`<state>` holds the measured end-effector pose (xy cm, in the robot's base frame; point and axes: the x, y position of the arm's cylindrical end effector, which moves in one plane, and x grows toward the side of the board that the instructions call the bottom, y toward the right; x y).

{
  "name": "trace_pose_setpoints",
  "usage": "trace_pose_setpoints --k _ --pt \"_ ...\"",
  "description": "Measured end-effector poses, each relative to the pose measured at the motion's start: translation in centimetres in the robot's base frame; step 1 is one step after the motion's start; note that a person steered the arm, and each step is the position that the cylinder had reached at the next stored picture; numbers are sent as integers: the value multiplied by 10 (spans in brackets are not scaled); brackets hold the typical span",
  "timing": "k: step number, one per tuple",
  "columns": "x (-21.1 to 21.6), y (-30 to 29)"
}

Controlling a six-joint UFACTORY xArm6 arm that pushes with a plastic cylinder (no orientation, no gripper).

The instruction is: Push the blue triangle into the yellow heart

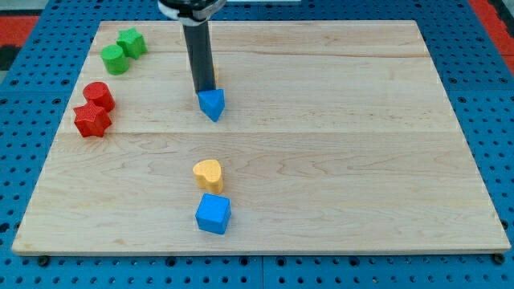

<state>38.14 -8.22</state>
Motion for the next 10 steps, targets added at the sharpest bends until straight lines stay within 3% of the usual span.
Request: trace_pose_setpoints --k 2,3,5,6,7,8,10 --pt "41 47" --pt "27 89" --pt "42 21" --pt "55 27" --pt "38 59" --pt "50 99" --pt "75 49"
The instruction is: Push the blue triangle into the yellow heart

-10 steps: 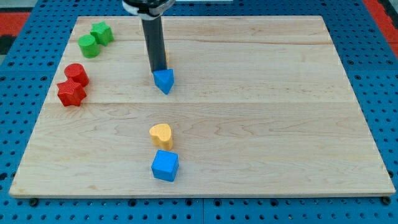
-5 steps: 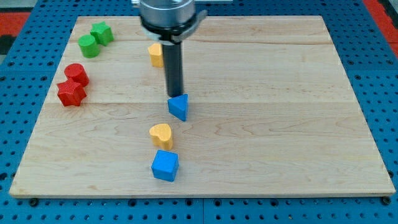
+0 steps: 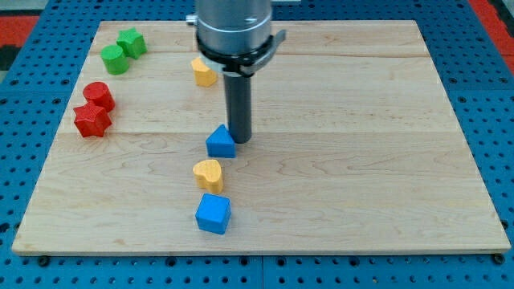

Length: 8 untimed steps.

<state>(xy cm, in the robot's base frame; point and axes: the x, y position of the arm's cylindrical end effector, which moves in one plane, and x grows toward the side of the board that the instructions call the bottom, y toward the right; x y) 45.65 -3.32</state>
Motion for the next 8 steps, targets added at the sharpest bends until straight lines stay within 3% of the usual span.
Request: trace_pose_setpoints --k 3,6,8 --pt "16 13" --pt "-8 -61" --pt "24 -24"
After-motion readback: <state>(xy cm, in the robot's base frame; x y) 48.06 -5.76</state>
